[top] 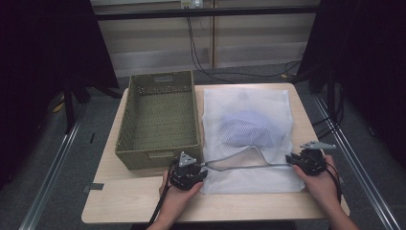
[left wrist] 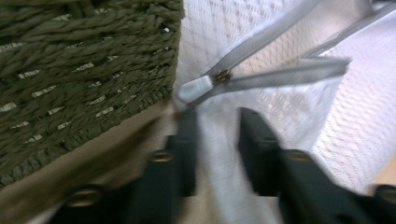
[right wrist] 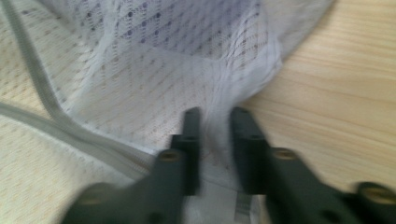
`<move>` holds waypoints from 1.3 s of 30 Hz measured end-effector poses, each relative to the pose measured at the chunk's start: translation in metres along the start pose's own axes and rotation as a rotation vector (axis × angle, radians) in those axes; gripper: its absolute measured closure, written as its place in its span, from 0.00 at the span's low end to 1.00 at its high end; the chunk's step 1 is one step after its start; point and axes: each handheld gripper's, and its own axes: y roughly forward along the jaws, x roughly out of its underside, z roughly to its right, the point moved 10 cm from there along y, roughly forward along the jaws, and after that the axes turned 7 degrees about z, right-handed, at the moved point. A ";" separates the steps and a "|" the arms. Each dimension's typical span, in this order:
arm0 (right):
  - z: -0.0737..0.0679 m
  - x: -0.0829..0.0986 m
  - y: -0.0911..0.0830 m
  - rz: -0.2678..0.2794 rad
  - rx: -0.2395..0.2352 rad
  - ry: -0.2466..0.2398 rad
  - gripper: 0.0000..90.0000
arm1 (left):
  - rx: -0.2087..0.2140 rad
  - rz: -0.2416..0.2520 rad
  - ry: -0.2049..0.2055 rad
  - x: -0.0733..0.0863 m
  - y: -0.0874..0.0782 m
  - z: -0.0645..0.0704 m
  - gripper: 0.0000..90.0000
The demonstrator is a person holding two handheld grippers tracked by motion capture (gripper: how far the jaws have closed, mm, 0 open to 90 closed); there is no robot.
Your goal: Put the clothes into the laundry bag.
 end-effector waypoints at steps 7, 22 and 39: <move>0.013 -0.056 -0.060 0.319 0.069 0.021 1.00 | -0.012 -0.006 0.011 0.003 -0.004 0.000 1.00; 0.041 -0.009 -0.016 0.116 0.077 0.035 1.00 | 0.045 0.012 0.046 0.007 -0.006 0.002 1.00; 0.028 -0.035 -0.038 0.255 0.021 0.054 0.46 | 0.054 0.207 0.000 -0.015 -0.028 -0.006 0.47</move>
